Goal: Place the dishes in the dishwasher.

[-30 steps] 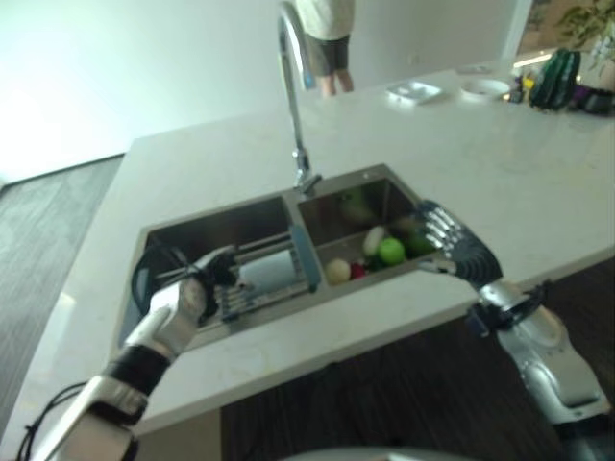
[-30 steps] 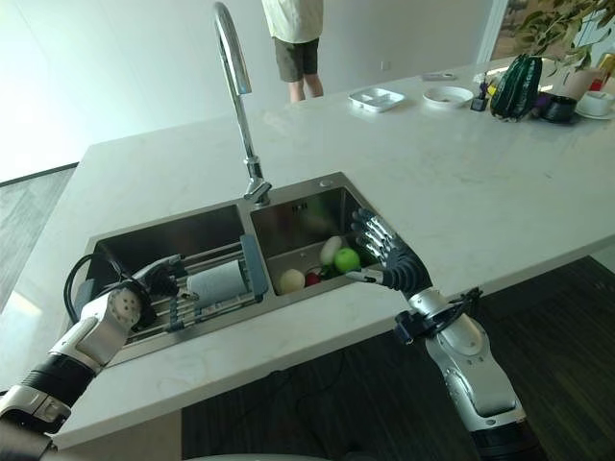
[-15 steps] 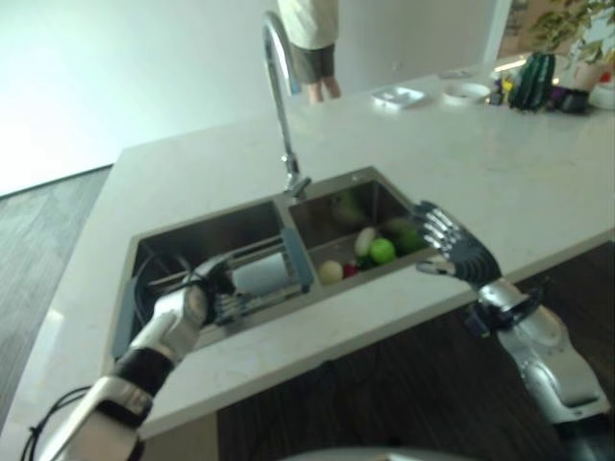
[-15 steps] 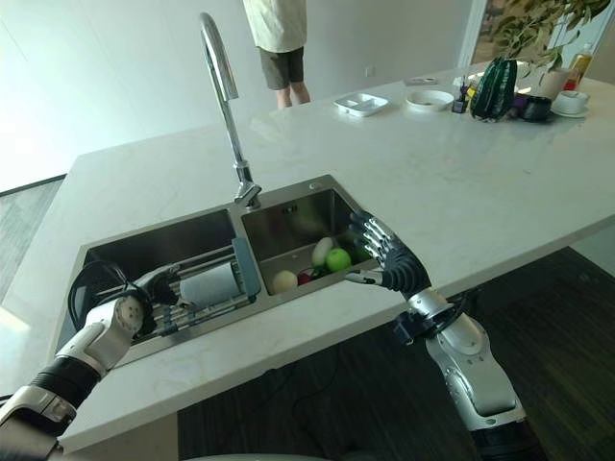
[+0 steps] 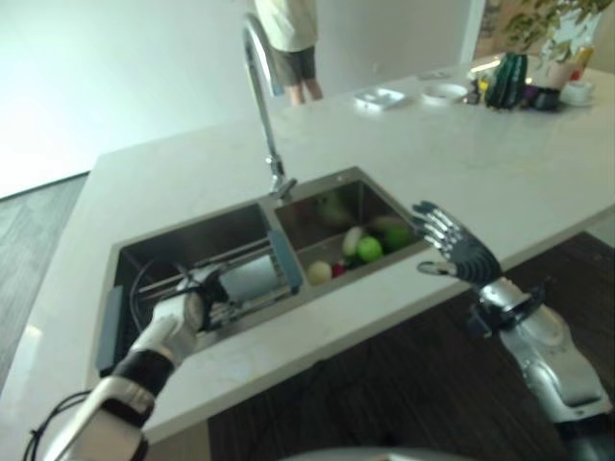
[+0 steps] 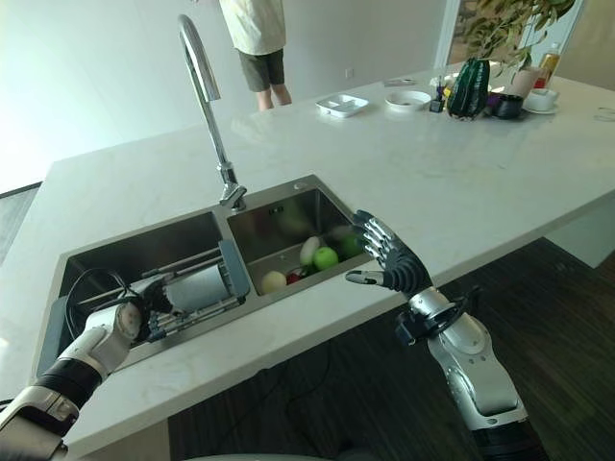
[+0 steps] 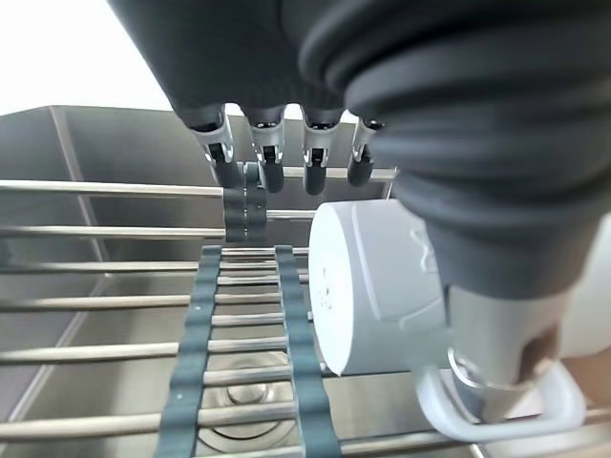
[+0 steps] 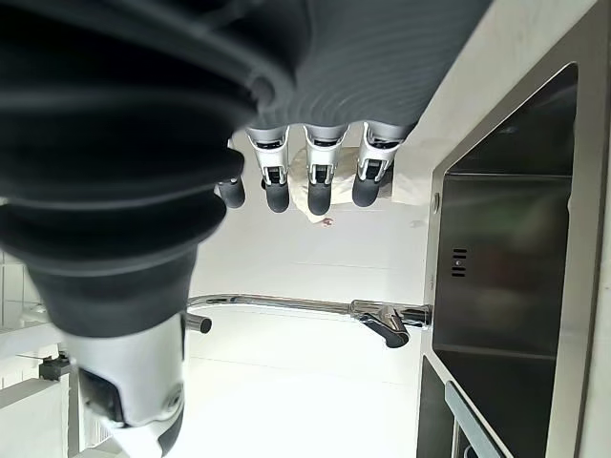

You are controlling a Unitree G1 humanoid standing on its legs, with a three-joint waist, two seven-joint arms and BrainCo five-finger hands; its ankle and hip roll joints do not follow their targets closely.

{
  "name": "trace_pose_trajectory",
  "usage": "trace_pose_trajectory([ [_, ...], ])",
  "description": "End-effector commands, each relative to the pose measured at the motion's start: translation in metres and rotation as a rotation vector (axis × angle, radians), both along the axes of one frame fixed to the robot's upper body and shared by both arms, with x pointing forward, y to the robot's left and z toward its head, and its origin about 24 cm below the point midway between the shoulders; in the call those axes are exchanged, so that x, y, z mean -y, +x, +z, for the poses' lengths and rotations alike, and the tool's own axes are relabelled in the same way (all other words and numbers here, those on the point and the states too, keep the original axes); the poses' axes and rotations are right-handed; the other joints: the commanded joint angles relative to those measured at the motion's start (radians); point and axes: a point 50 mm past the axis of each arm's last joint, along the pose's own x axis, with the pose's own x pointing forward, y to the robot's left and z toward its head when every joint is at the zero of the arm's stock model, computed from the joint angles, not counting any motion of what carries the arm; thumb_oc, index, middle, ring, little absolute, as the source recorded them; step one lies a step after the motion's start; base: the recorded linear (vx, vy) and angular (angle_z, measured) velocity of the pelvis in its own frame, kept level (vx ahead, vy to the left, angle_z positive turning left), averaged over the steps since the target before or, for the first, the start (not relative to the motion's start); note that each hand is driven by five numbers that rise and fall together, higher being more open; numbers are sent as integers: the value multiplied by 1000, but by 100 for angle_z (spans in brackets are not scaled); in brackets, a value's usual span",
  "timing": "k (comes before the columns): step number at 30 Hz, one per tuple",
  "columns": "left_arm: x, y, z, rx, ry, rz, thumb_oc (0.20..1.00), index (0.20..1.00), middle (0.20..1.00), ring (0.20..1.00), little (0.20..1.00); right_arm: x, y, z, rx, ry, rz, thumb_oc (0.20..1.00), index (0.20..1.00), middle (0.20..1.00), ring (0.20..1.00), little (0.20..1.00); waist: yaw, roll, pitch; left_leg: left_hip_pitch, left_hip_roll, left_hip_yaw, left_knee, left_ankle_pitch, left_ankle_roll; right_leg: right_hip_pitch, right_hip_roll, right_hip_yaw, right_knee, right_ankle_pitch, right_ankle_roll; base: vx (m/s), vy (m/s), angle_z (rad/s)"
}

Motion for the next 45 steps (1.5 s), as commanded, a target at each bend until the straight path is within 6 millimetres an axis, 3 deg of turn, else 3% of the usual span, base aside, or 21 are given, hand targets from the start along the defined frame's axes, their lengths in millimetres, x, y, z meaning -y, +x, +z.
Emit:
trace_pose_trajectory([
  [1, -8, 27, 31, 88, 119, -16, 1000, 1000, 1000, 1000, 1000, 2, 9, 34, 158, -8, 14, 1000, 1000, 1000, 1000, 1000, -3, -26, -10, 9, -25, 22, 7, -91, 18, 64, -8, -39, 7, -102, 57, 6, 2, -5],
  [27, -25, 28, 29, 62, 170, 18, 1000, 1000, 1000, 1000, 1000, 3, 8, 36, 149, -25, 15, 1000, 1000, 1000, 1000, 1000, -31, -21, -14, 19, -29, 56, 7, -102, 24, 54, -2, -12, 7, -96, 59, 4, 2, -3],
  [35, -39, 27, 32, 37, 186, 56, 1000, 1000, 1000, 1000, 1000, 4, 7, 35, 140, -31, 11, 1000, 1000, 1000, 1000, 1000, -50, -14, -19, 20, -30, 76, 7, -105, 24, 42, -1, -2, 7, -90, 62, 9, 0, -8],
  [45, -49, 20, 20, -21, 181, 101, 1000, 1000, 1000, 1000, 1000, 6, 6, 35, 135, -39, 17, 1000, 1000, 1000, 1000, 1000, -72, -7, -19, 24, -33, 94, 7, -110, 27, 36, 0, 16, 7, -85, 65, 0, 4, -6],
])
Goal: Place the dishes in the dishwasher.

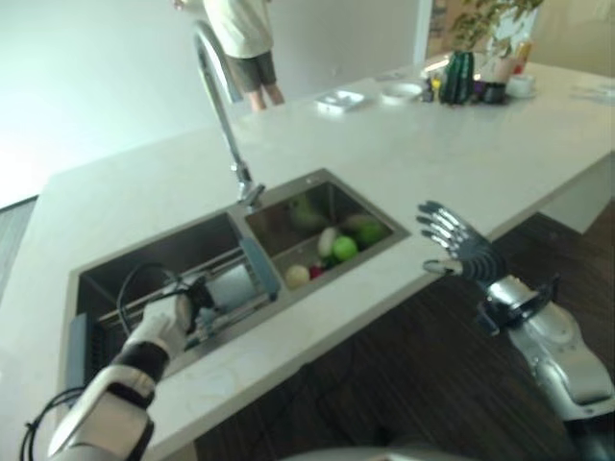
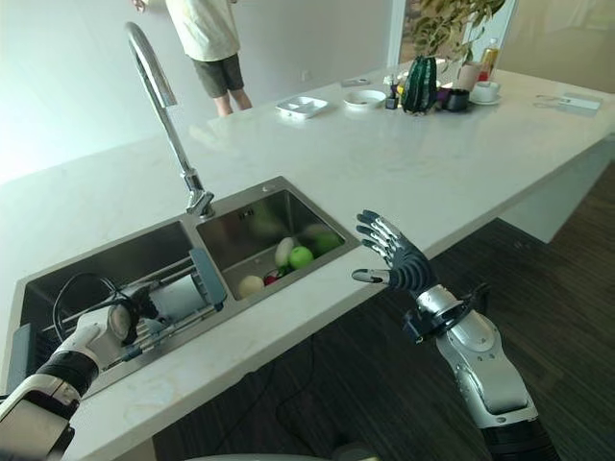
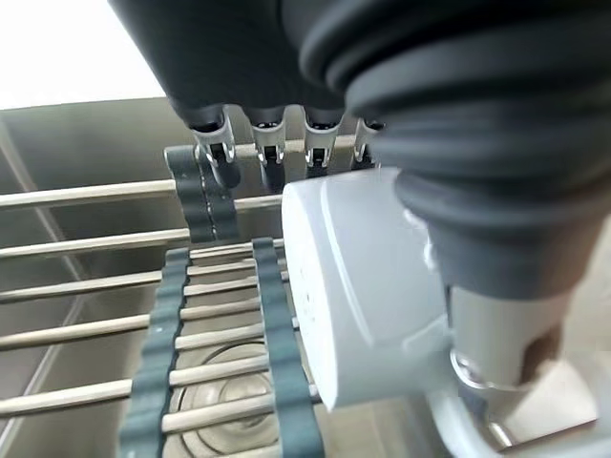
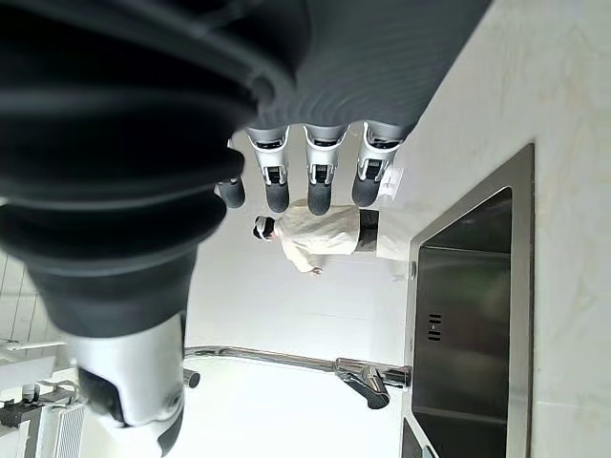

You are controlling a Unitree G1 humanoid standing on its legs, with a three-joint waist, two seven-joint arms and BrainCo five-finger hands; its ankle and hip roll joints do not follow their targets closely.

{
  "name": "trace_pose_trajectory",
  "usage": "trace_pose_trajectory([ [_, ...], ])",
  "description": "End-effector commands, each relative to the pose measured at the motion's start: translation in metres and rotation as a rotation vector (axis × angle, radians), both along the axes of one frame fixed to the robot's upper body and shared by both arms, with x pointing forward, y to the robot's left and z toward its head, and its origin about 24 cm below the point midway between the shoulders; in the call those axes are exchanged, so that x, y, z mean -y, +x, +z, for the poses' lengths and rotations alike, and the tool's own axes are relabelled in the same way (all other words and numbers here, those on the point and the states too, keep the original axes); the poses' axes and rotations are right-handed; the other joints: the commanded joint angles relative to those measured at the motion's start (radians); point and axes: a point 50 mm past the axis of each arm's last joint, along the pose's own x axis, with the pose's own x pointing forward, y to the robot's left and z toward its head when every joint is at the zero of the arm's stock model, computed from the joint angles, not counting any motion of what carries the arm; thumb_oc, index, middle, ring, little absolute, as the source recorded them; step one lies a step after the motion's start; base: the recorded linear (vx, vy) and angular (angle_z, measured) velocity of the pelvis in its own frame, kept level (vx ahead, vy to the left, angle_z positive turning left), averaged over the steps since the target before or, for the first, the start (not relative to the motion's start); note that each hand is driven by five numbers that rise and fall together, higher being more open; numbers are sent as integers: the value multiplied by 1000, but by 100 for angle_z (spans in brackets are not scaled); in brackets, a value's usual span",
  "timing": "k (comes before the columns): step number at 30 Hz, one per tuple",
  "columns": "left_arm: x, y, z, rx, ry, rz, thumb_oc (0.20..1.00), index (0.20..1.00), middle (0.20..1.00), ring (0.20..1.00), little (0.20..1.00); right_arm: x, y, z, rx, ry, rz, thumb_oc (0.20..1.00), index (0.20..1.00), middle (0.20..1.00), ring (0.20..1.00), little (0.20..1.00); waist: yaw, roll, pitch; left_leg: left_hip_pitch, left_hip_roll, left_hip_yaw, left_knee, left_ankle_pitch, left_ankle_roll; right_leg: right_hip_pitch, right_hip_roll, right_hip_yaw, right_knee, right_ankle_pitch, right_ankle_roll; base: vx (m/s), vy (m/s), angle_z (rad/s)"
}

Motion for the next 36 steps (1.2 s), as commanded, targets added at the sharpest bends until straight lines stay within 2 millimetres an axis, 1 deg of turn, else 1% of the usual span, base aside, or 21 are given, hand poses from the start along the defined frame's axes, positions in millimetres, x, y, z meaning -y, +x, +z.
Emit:
trace_pose_trajectory([
  [1, -16, 24, 36, 85, 110, 0, 1000, 1000, 1000, 1000, 1000, -3, 5, 32, 148, -2, 43, 1000, 1000, 1000, 1000, 1000, 0, 0, -17, 11, -31, 14, 8, -101, 22, 58, -5, -40, 7, -101, 59, 0, 0, 0],
  [9, -22, 23, 35, 71, 121, 20, 1000, 1000, 1000, 1000, 1000, -5, 5, 33, 148, -8, 49, 1000, 1000, 1000, 1000, 1000, -5, 1, -15, 11, -34, 19, 8, -103, 24, 54, -5, -35, 7, -98, 59, -2, 11, -4],
  [12, -22, 19, 28, 52, 119, 30, 1000, 1000, 1000, 1000, 1000, -6, 5, 33, 147, -11, 51, 1000, 1000, 1000, 1000, 1000, -7, -1, -17, 13, -34, 21, 8, -105, 27, 55, -6, -34, 7, -99, 60, 2, 6, -2],
  [16, -24, 18, 26, 35, 117, 38, 1000, 1000, 1000, 1000, 1000, -6, 5, 32, 145, -11, 53, 1000, 1000, 1000, 1000, 1000, -9, -2, -19, 14, -34, 24, 8, -106, 26, 54, -6, -34, 7, -98, 61, 2, 1, -6],
  [24, -26, 11, 15, -68, 74, 54, 1000, 1000, 1000, 1000, 1000, -6, 4, 33, 146, -11, 57, 1000, 1000, 1000, 1000, 1000, -18, -1, -22, 15, -34, 30, 8, -109, 27, 52, -5, -31, 7, -98, 62, 1, 0, 0],
  [26, -20, 12, 13, -79, 54, -10, 1000, 1000, 1000, 1000, 1000, -5, 4, 34, 147, -8, 61, 1000, 1000, 1000, 1000, 1000, -23, 0, -24, 16, -33, 35, 8, -110, 28, 51, -5, -30, 7, -98, 62, 0, 0, 0],
  [28, -19, 15, 16, -71, 54, -35, 862, 862, 862, 862, 862, -6, 4, 34, 145, -8, 63, 1000, 1000, 1000, 1000, 1000, -26, 0, -24, 16, -33, 37, 8, -110, 27, 50, -5, -27, 7, -98, 63, 0, 0, 0],
  [29, -18, 17, 18, -52, 61, -68, 432, 432, 432, 432, 432, -5, 3, 33, 143, -8, 65, 1000, 1000, 1000, 1000, 1000, -27, 2, -24, 16, -33, 38, 8, -110, 27, 50, -4, -27, 7, -97, 63, 0, 0, 0],
  [30, -17, 19, 21, -28, 67, -91, 269, 269, 269, 269, 269, -5, 3, 33, 143, -8, 66, 1000, 1000, 1000, 1000, 1000, -28, 2, -25, 15, -33, 39, 8, -110, 26, 49, -4, -27, 7, -97, 63, 0, 0, 0],
  [31, -16, 22, 27, 11, 70, -113, 200, 200, 200, 200, 200, -4, 2, 33, 142, -7, 69, 1000, 1000, 1000, 1000, 1000, -30, 2, -25, 15, -34, 40, 8, -111, 26, 49, -4, -26, 7, -96, 64, 0, 0, 0],
  [36, -8, 28, 34, 107, 73, -180, 200, 200, 200, 200, 200, -2, 0, 31, 140, -3, 64, 1000, 1000, 1000, 1000, 1000, -29, 0, -26, 12, -34, 37, 8, -110, 27, 46, -3, -22, 7, -94, 64, 0, 0, 0],
])
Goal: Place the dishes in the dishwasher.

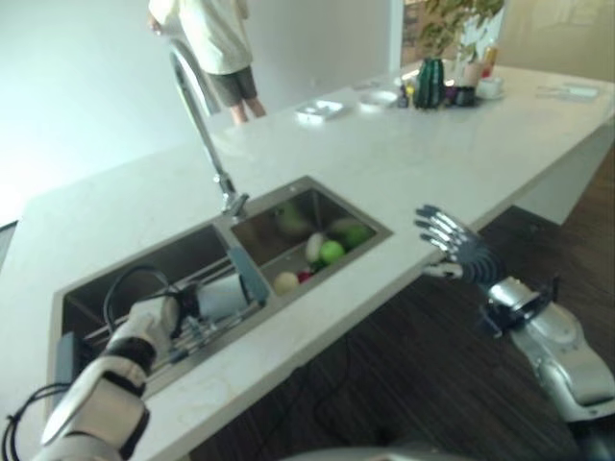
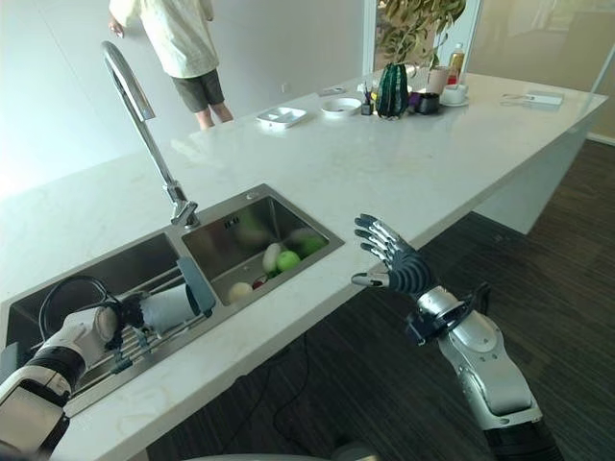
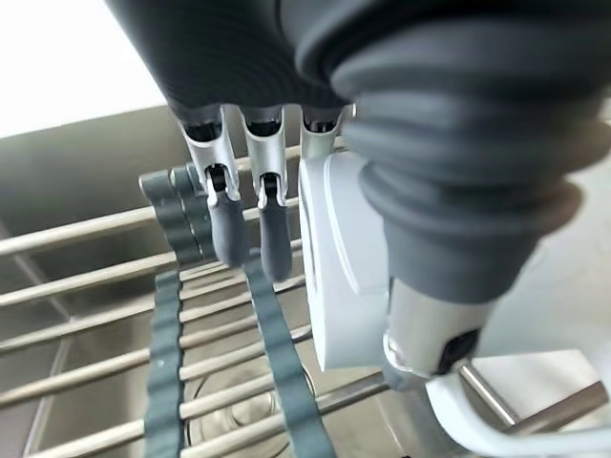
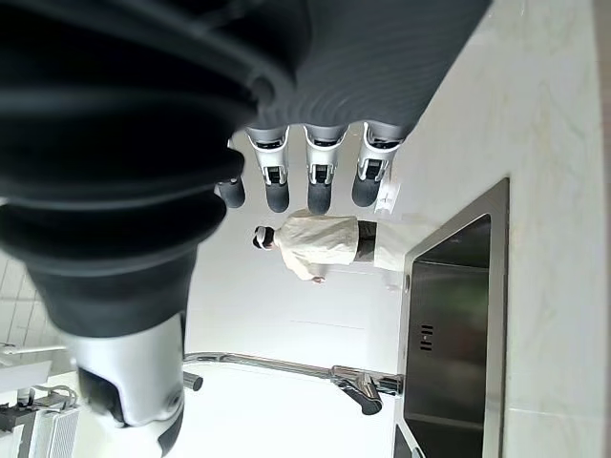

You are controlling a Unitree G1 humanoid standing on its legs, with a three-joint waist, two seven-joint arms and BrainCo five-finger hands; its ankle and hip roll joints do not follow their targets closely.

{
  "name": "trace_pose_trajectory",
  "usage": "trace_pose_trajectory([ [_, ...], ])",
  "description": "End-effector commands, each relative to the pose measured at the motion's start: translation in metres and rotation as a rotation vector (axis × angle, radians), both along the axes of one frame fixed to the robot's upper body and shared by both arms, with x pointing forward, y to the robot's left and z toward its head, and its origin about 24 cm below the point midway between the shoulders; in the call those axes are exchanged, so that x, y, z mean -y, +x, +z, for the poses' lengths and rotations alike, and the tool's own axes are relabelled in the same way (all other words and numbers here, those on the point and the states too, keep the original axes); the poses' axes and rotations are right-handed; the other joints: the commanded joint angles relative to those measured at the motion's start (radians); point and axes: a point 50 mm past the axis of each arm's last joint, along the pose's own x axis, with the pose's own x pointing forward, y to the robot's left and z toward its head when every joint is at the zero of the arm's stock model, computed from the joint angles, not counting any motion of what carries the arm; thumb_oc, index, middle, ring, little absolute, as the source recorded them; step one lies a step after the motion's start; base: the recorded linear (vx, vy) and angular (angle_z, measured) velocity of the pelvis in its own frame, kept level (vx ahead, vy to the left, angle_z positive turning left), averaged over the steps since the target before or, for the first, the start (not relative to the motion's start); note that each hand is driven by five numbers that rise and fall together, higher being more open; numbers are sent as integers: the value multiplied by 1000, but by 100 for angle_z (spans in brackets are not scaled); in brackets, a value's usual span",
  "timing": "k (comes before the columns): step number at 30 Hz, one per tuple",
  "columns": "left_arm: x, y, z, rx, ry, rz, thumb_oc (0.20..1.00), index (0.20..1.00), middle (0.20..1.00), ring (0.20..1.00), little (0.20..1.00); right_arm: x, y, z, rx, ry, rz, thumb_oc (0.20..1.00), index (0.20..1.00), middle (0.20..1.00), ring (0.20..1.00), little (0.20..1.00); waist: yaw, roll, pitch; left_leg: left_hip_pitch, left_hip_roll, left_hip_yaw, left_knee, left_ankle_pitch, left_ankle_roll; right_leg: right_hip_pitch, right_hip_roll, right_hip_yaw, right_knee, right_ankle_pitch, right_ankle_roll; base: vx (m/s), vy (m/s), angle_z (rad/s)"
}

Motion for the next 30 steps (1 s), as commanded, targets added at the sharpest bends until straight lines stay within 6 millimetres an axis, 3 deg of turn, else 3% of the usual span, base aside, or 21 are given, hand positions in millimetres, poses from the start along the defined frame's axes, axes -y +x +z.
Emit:
trace_pose_trajectory([
  [1, 11, 29, 36, 195, 21, -110, 200, 200, 200, 200, 200, -4, 3, 33, 167, 40, 36, 1000, 1000, 1000, 1000, 1000, -2, -10, -5, 11, -33, 7, 8, -102, 33, 60, -2, -26, 7, -99, 62, 0, 0, 0],
  [6, 21, 31, 36, 228, 23, -149, 200, 200, 200, 200, 200, -3, 2, 30, 163, 46, 27, 1000, 1000, 1000, 1000, 1000, 5, -14, -3, 9, -33, -1, 8, -103, 35, 59, -3, -27, 7, -99, 62, 0, 0, 0],
  [12, 17, 23, 25, 166, 10, -109, 200, 200, 200, 200, 200, -6, 3, 28, 154, 49, 22, 1000, 1000, 1000, 1000, 1000, 7, -12, 0, 12, -33, -3, 8, -104, 36, 61, -6, -31, 7, -99, 63, 0, 0, 0],
  [22, -4, 15, 43, 321, -4, -46, 200, 200, 200, 200, 200, -1, 0, 27, 160, 47, -8, 1000, 1000, 1000, 1000, 1000, 34, -8, 11, 9, -33, -18, 8, -94, 30, 65, -9, -51, 7, -100, 60, 0, 0, 0],
  [30, -22, 7, 77, 634, -139, 95, 200, 200, 200, 200, 200, 4, 0, 27, 170, 48, -45, 1000, 1000, 1000, 1000, 1000, 84, -15, 17, 2, -31, -52, 8, -86, 24, 75, -18, -82, 7, -106, 58, -17, -4, 8],
])
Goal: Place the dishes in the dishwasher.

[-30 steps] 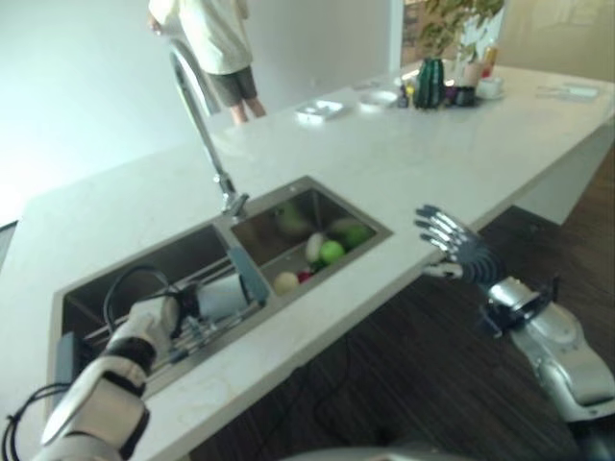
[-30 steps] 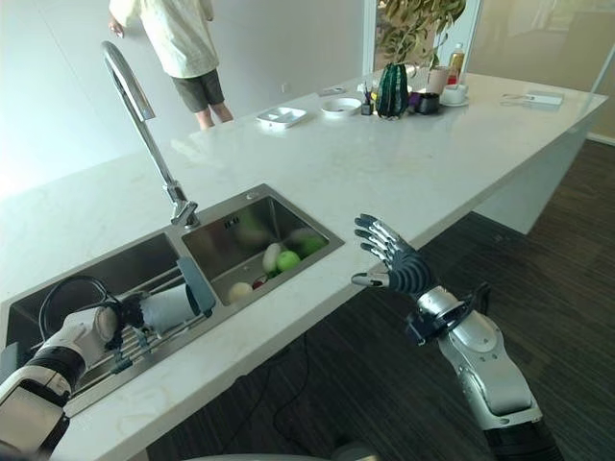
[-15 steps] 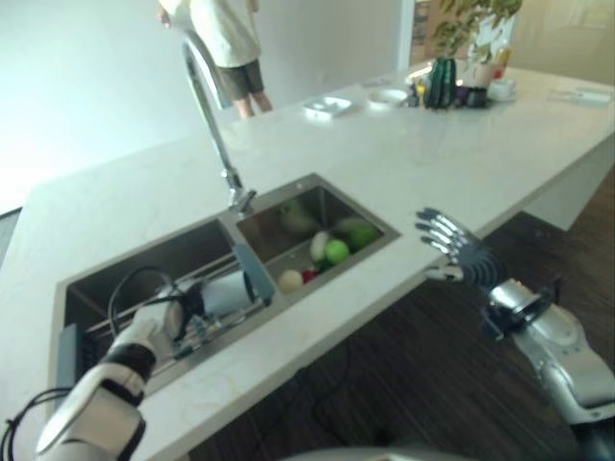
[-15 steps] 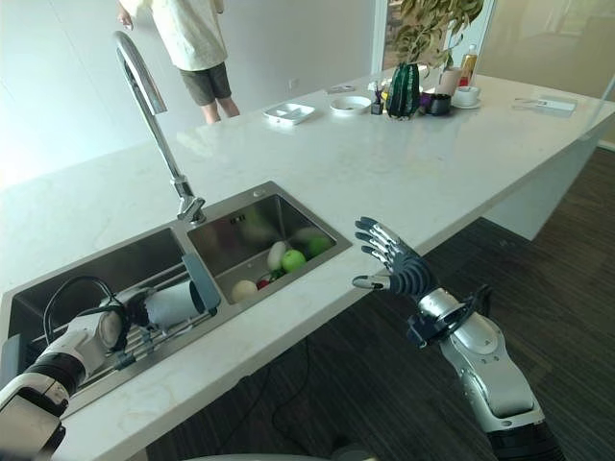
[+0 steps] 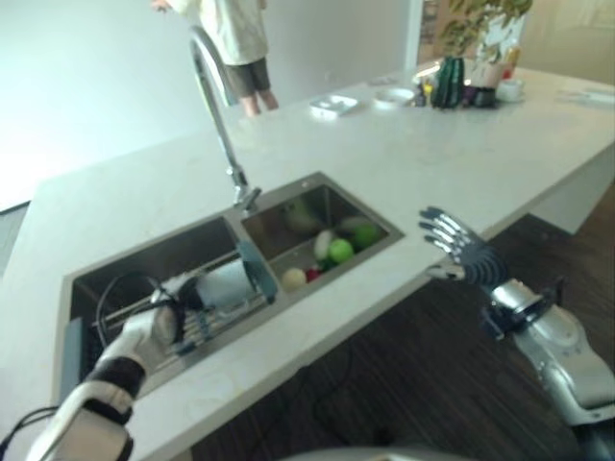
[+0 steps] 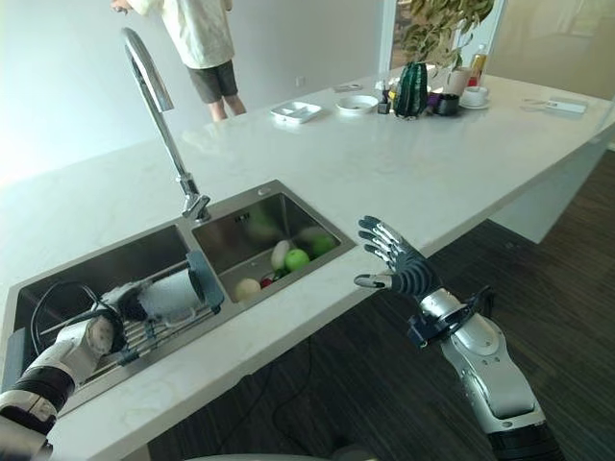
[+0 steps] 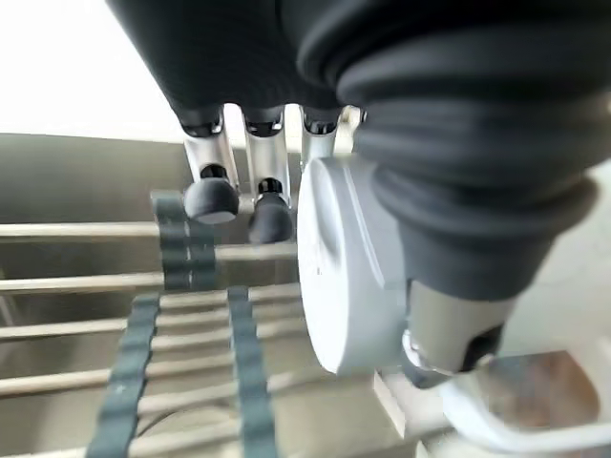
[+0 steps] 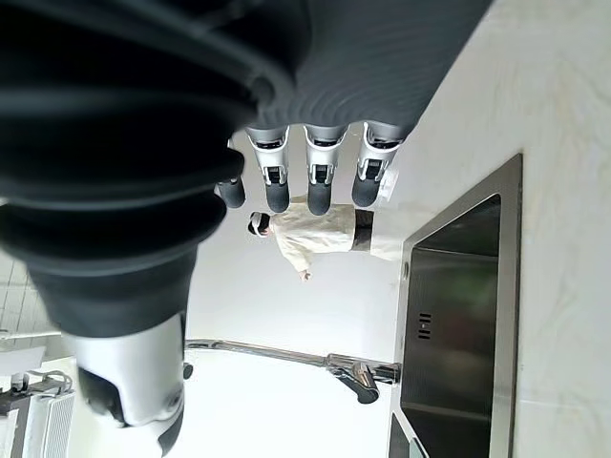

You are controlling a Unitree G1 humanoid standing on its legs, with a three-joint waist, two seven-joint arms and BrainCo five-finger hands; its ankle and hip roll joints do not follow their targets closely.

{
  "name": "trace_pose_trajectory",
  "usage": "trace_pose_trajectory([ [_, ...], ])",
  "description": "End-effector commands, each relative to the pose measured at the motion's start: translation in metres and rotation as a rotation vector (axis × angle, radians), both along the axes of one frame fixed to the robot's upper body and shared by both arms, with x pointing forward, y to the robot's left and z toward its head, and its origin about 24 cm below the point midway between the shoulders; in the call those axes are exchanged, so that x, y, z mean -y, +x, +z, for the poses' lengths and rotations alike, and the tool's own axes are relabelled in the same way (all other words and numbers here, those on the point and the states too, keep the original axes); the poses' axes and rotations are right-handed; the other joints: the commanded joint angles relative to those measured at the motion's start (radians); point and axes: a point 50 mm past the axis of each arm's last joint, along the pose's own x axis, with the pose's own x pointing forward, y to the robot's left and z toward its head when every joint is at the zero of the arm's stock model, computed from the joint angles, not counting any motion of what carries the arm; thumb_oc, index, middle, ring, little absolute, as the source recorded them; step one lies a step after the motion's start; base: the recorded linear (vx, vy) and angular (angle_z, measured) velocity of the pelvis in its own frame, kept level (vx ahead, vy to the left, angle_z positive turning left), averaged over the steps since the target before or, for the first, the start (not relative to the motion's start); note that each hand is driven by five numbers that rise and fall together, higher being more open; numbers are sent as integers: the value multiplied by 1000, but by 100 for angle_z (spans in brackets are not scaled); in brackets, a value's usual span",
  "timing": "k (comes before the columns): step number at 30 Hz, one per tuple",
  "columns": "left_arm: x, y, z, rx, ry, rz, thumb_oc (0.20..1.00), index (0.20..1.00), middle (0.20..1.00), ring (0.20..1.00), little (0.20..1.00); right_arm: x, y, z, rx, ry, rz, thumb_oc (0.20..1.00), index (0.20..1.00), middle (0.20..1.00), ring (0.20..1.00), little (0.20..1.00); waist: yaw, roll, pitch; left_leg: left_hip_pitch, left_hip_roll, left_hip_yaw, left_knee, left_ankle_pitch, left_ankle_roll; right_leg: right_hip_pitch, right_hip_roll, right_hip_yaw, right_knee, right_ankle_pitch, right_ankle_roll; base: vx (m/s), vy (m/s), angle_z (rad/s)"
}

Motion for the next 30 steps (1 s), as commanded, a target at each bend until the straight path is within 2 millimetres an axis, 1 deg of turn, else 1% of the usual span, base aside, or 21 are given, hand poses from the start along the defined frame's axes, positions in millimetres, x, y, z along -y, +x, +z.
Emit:
trace_pose_trajectory([
  [1, -24, 14, 57, 261, 19, 69, 200, 200, 200, 200, 200, 2, 1, 27, 154, 36, -14, 1000, 1000, 1000, 1000, 1000, 23, -2, 14, 11, -32, -20, 8, -84, 17, 71, -13, -55, 7, -104, 59, -18, -6, 10],
  [2, -27, 11, 61, 294, 11, 80, 200, 200, 200, 200, 200, 3, 1, 27, 155, 37, -20, 1000, 1000, 1000, 1000, 1000, 31, -4, 14, 9, -31, -25, 8, -82, 16, 73, -15, -60, 7, -105, 59, -33, 0, 12],
  [3, -32, 7, 72, 364, -2, 106, 200, 200, 200, 200, 200, 5, 0, 27, 158, 37, -30, 1000, 1000, 1000, 1000, 1000, 43, -5, 17, 6, -31, -34, 8, -80, 15, 74, -16, -67, 7, -106, 57, -40, 9, 16],
  [5, -43, -4, 86, 471, -16, 170, 200, 200, 200, 200, 200, 6, -2, 27, 157, 35, -37, 1000, 1000, 1000, 1000, 1000, 59, -6, 17, 2, -31, -47, 8, -76, 14, 78, -18, -77, 7, -112, 54, -27, 18, 19],
  [7, -44, -8, 95, 544, -48, 179, 200, 200, 200, 200, 200, 7, -2, 28, 157, 36, -43, 1000, 1000, 1000, 1000, 1000, 68, -8, 17, 1, -31, -54, 8, -74, 13, 81, -20, -83, 7, -114, 53, -3, 7, 12],
  [10, -37, -10, 106, 658, -138, 155, 200, 200, 200, 200, 200, 8, -3, 28, 156, 40, -46, 1000, 1000, 1000, 1000, 1000, 78, -13, 14, -2, -30, -62, 8, -73, 11, 83, -21, -88, 7, -117, 52, 2, -2, 12],
  [11, -28, -10, 114, 730, -197, 128, 200, 200, 200, 200, 200, 7, -4, 26, 156, 42, -46, 1000, 1000, 1000, 1000, 1000, 84, -16, 14, -2, -30, -68, 8, -71, 11, 85, -21, -91, 7, -118, 50, 2, -15, 15],
  [12, -14, -11, 123, 823, -273, 89, 200, 200, 200, 200, 200, 5, -5, 25, 156, 48, -45, 1000, 1000, 1000, 1000, 1000, 92, -22, 13, -3, -30, -77, 8, -70, 11, 89, -22, -96, 7, -122, 48, 2, -26, 12],
  [16, 8, -16, 139, 988, -482, 9, 200, 200, 200, 200, 200, 2, -5, 23, 160, 62, -48, 1000, 1000, 1000, 1000, 1000, 112, -32, 11, -5, -32, -97, 8, -69, 10, 95, -22, -106, 7, -126, 44, 7, -35, 4],
  [17, 16, -18, 142, 1018, -556, -27, 200, 200, 200, 200, 200, 1, -5, 23, 163, 67, -50, 1000, 1000, 1000, 1000, 1000, 117, -35, 12, -6, -32, -102, 8, -68, 10, 97, -22, -109, 7, -128, 43, 8, -57, 8],
  [18, 30, -23, 147, 1068, -671, -80, 200, 200, 200, 200, 200, -1, -7, 22, 167, 77, -53, 1000, 1000, 1000, 1000, 1000, 125, -38, 12, -8, -30, -109, 8, -66, 8, 98, -22, -113, 7, -129, 41, 8, -66, 10],
  [20, 45, -29, 149, 1104, -812, -144, 200, 200, 200, 200, 200, -5, -9, 21, 171, 87, -55, 1000, 1000, 1000, 1000, 1000, 133, -42, 14, -9, -28, -115, 8, -64, 7, 101, -21, -122, 7, -132, 36, 3, -66, 17],
  [21, 49, -31, 150, 1111, -848, -160, 200, 200, 200, 200, 200, -6, -9, 21, 172, 90, -53, 1000, 1000, 1000, 1000, 1000, 135, -43, 14, -10, -27, -117, 8, -63, 6, 103, -21, -124, 7, -134, 35, -14, -85, 18],
  [22, 59, -34, 152, 1136, -946, -204, 200, 200, 200, 200, 200, -10, -9, 21, 179, 97, -47, 1000, 1000, 1000, 1000, 1000, 142, -47, 16, -13, -25, -122, 8, -61, 5, 104, -19, -131, 7, -137, 31, -17, -77, 19],
  [23, 61, -35, 152, 1140, -956, -210, 200, 200, 200, 200, 200, -11, -9, 21, 180, 98, -47, 1000, 1000, 1000, 1000, 1000, 143, -47, 16, -14, -24, -123, 8, -61, 4, 104, -19, -132, 7, -138, 30, -26, -131, 20],
  [24, 69, -37, 155, 1150, -1019, -249, 200, 200, 200, 200, 200, -14, -9, 22, 195, 102, -41, 1000, 1000, 1000, 1000, 1000, 151, -51, 19, -16, -21, -127, 8, -58, 2, 107, -16, -141, 7, -141, 26, -19, -111, 22],
  [28, 81, -40, 159, 1142, -1134, -314, 200, 200, 200, 200, 200, -18, -8, 30, 244, 116, -39, 1000, 1000, 1000, 1000, 1000, 166, -55, 24, -18, -12, -135, 8, -52, -4, 113, -8, -155, 7, -149, 18, -23, -134, 24],
  [30, 86, -43, 160, 1144, -1233, -343, 200, 200, 200, 200, 200, -20, -8, 36, 283, 128, -32, 1000, 1000, 1000, 1000, 1000, 177, -56, 26, -19, -5, -141, 8, -46, -9, 116, -2, -165, 7, -154, 11, -13, -165, 16],
])
